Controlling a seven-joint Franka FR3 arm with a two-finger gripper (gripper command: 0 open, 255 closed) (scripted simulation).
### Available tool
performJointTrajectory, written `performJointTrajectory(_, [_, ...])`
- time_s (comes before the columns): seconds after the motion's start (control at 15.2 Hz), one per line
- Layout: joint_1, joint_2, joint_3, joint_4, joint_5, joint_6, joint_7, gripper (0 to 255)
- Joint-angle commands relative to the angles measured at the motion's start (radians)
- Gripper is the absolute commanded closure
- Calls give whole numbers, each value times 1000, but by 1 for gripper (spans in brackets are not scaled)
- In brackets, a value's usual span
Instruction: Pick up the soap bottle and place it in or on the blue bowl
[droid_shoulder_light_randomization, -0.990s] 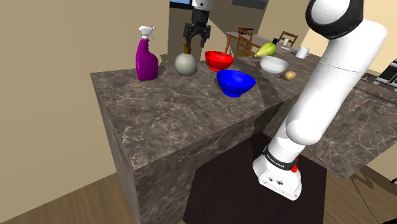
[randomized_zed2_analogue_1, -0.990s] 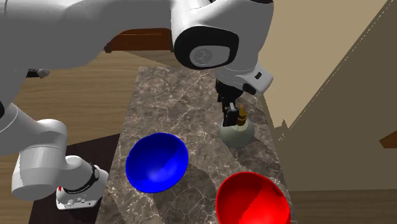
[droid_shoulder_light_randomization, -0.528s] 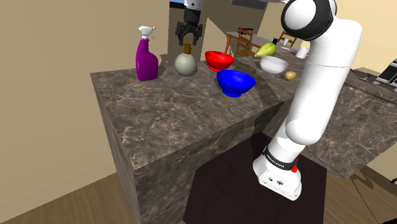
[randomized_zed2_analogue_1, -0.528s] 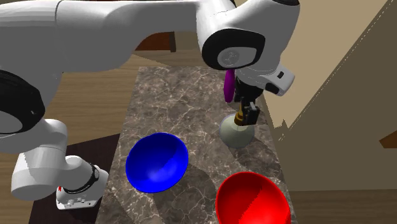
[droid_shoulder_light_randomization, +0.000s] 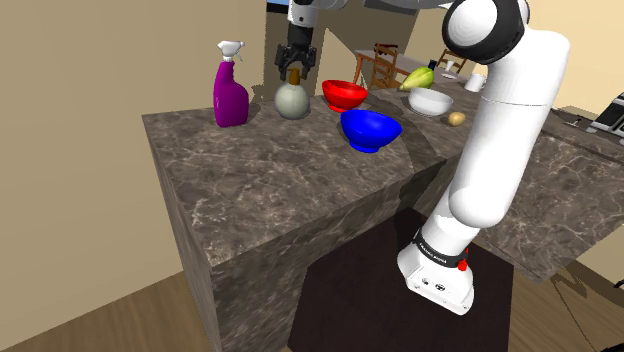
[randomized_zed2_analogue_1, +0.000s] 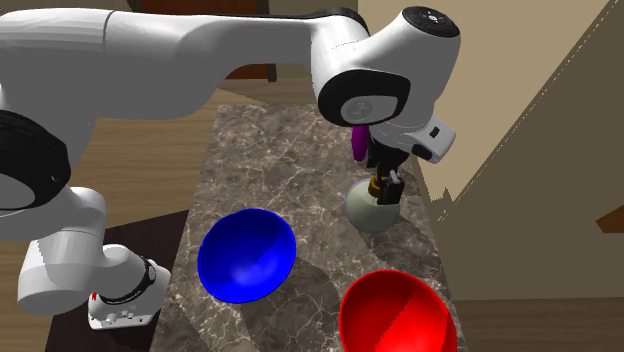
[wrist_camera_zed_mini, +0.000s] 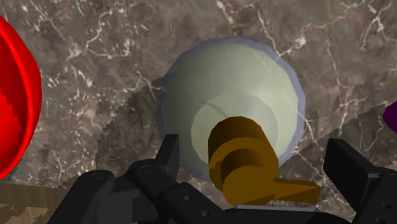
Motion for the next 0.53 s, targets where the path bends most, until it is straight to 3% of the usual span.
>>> performJointTrajectory(0.0, [0,0,0,-2,0,2,0,0])
performJointTrajectory(0.2, [0,0,0,-2,0,2,0,0])
performJointTrajectory(0.26, [0,0,0,-2,0,2,0,255])
performJointTrajectory(0.46, [0,-1,0,-2,0,2,0,255])
